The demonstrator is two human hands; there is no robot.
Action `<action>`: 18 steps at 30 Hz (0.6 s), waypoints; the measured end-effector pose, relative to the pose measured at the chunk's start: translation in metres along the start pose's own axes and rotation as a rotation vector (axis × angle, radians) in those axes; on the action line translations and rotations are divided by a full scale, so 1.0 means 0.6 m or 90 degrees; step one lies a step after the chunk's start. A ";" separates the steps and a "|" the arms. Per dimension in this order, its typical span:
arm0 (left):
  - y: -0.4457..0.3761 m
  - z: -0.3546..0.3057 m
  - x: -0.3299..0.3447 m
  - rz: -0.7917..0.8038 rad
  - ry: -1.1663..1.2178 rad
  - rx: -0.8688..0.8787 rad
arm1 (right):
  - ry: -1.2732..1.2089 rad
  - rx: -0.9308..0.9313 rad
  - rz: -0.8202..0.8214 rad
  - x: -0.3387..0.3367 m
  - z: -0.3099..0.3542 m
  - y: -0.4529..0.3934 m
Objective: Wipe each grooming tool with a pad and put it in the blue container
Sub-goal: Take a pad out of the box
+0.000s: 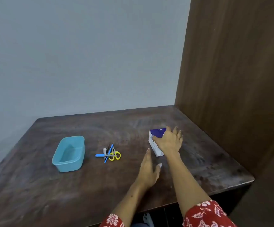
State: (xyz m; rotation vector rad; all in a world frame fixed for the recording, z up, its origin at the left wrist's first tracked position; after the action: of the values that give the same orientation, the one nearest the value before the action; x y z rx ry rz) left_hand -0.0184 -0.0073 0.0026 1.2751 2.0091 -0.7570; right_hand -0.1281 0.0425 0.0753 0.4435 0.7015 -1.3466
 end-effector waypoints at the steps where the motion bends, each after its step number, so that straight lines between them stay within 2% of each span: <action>1: -0.004 -0.002 0.001 -0.012 0.017 0.002 | 0.014 0.012 0.010 0.001 0.000 -0.006; 7: -0.034 -0.006 0.006 -0.057 0.103 -0.036 | 0.021 0.042 0.029 0.012 -0.001 -0.024; 11: -0.047 -0.014 0.014 -0.043 0.150 -0.049 | 0.041 0.043 0.016 0.014 0.002 -0.021; 14: -0.043 -0.016 0.019 -0.056 0.030 -0.056 | 0.018 0.050 0.023 0.007 0.003 -0.024; 18: -0.038 -0.028 0.016 -0.069 -0.036 -0.022 | -0.057 0.076 0.054 -0.019 0.011 -0.041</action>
State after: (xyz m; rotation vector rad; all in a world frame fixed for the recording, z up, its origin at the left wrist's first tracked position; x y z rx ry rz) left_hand -0.0460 0.0024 0.0087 1.1203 2.0503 -0.7961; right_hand -0.1514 0.0415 0.0905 0.5001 0.5250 -1.3237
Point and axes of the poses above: each hand's wrist, its own y-axis away from the middle knuckle, its own x-axis out of the palm, z = x × y, the point moved 2 cm from there along -y, towards the middle knuckle, and after that the axes turned 15 degrees about -y, right-handed, at the moved point
